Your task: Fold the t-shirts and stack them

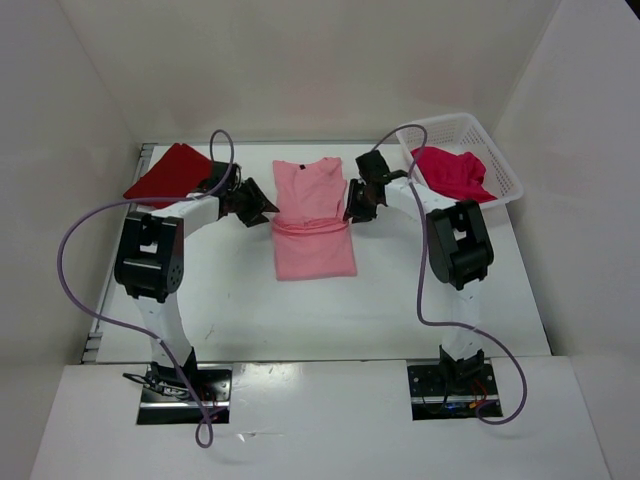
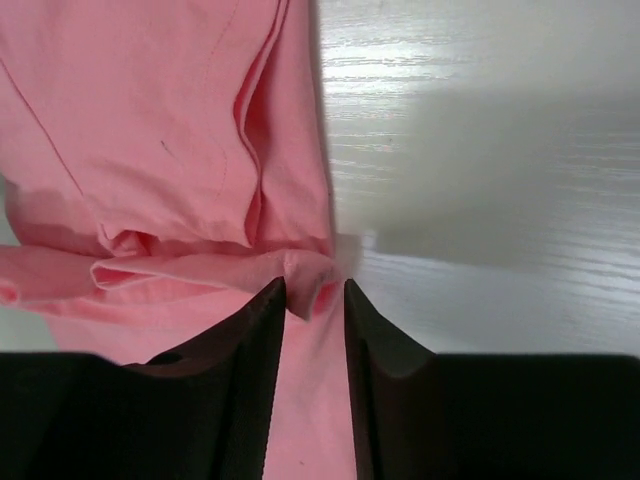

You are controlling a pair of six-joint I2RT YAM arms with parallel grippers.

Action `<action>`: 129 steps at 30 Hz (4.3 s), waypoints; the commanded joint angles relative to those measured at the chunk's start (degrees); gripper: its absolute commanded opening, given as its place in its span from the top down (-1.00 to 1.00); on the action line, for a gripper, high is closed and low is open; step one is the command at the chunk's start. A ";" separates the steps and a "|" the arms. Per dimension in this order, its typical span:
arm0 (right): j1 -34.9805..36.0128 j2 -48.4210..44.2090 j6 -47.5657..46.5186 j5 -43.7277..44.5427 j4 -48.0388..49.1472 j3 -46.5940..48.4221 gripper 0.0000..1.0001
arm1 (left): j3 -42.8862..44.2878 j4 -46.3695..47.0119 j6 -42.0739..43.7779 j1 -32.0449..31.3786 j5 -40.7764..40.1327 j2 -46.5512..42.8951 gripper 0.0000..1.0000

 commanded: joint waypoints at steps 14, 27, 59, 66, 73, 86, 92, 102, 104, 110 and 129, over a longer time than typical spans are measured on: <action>10.68 -10.37 1.39 -4.20 3.12 -3.36 0.95 | -16.00 8.23 -1.99 -2.82 0.97 -20.33 0.00; 11.92 3.07 1.31 -5.18 3.91 4.01 0.96 | -29.37 13.06 -7.45 -13.74 -3.25 -19.66 0.00; 3.92 -26.61 10.62 -6.05 14.80 -27.86 0.38 | -35.00 6.65 -4.36 -10.32 -6.41 -25.97 -0.21; -0.38 -31.98 15.72 -7.72 20.77 -42.02 0.14 | -35.79 9.20 -6.56 -10.32 -7.03 -23.42 0.12; -0.91 -24.79 17.04 -12.81 25.09 -43.35 0.05 | -35.79 11.75 -7.09 -10.32 -6.33 -20.79 0.14; 1.46 -18.19 15.90 -16.68 25.54 -42.74 0.29 | -35.79 12.36 -7.09 -10.32 -5.18 -19.46 0.58; 1.46 -22.83 16.42 -13.96 23.43 -43.88 0.88 | -35.87 8.94 -6.47 -10.32 -4.66 -23.23 0.85; 16.04 -44.86 27.56 -10.71 12.44 -54.95 0.93 | -42.11 -13.88 -7.26 -10.32 0.44 -48.77 0.88; 16.05 -49.63 28.81 -10.71 8.60 -56.18 0.93 | -42.90 -16.63 -8.22 -10.32 2.11 -52.93 0.88; 9.92 -54.32 21.89 -9.74 -0.66 -43.73 0.93 | -36.08 -20.60 -10.00 -9.79 0.54 -57.20 0.91; -6.71 -4.22 6.40 -9.13 5.58 1.28 0.98 | 1.64 2.07 -1.73 -3.55 -8.07 -6.47 0.89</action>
